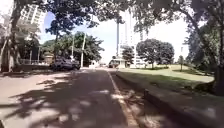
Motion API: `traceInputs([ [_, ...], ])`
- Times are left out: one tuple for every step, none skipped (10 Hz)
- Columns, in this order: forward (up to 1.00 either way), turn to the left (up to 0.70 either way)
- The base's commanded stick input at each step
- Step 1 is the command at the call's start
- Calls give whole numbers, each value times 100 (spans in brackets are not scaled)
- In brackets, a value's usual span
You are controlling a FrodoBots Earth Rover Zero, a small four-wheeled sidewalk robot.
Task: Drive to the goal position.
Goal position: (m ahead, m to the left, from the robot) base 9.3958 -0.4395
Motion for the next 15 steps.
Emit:
traceInputs([
  [70, 0],
  [70, 0],
  [70, 0],
  [70, 0],
  [70, 0],
  [70, 0],
  [70, 0],
  [70, 0],
  [70, 0],
  [70, 0],
  [70, 0],
  [70, 0],
  [70, 0],
  [70, 0],
  [70, 17],
])
